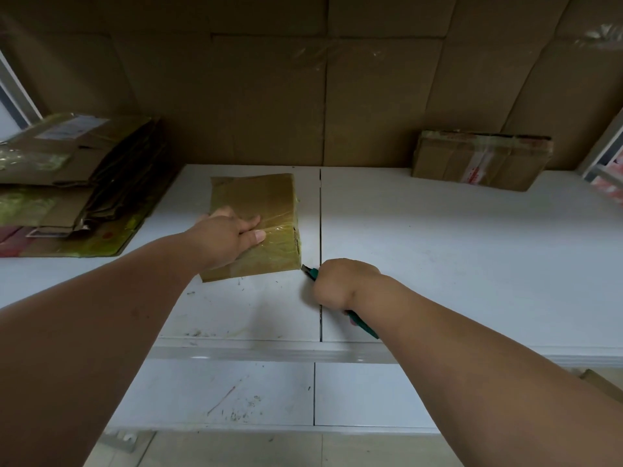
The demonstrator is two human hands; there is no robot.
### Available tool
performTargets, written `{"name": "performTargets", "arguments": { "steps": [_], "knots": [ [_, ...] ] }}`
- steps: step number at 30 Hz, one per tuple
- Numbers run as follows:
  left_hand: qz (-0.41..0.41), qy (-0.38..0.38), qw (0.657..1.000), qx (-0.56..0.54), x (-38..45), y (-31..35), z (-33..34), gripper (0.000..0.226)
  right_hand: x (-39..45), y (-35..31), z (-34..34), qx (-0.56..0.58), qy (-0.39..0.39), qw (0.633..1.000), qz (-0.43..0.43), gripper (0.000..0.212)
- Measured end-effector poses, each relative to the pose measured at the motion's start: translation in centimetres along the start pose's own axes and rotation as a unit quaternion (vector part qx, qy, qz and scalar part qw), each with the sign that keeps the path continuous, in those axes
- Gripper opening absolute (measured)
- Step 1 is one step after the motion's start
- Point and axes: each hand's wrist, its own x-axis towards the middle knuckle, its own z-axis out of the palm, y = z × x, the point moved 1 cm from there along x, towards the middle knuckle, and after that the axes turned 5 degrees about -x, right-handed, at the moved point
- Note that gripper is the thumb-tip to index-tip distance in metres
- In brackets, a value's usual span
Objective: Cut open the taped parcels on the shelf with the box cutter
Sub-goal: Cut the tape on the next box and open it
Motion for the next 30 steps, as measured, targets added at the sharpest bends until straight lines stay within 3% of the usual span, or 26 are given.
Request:
{"name": "performTargets", "arguments": {
  "steps": [5, 9, 12, 16, 19, 24, 30],
  "knots": [
    [0.027, 0.017, 0.999, 0.021, 0.1, -0.6, -0.4, 0.054, 0.9, 2.2, -0.1, 0.227, 0.062, 0.972, 0.029, 0.014],
    [0.07, 0.028, 0.996, 0.051, -0.5, -0.7, -0.9, 0.05, 2.1, 3.6, 0.0, 0.074, 0.163, 0.984, 0.022, 0.031],
    [0.064, 0.019, 0.994, 0.084, -0.7, 0.1, -1.5, 0.054, 2.8, 4.1, 0.5, -0.047, 0.169, 0.983, 0.042, 0.036],
    [-0.017, 0.043, 0.997, 0.061, -0.6, 3.1, -1.4, 0.088, 3.1, 4.6, 1.3, -0.141, 0.18, 0.972, 0.052, 0.038],
    [-0.094, 0.061, 0.991, 0.068, -0.4, 4.5, -0.5, 0.099, 3.0, 4.7, 1.5, -0.182, 0.214, 0.959, 0.039, 0.044],
    [-0.118, 0.028, 0.992, 0.015, 0.6, 4.9, -0.8, 0.096, 3.2, 5.3, 1.0, -0.148, 0.234, 0.961, 0.016, 0.048],
    [-0.009, -0.082, 0.996, 0.031, 0.1, 4.9, -3.8, 0.064, 3.4, 5.8, 0.3, -0.013, 0.239, 0.971, -0.016, 0.046]
  ]
}}
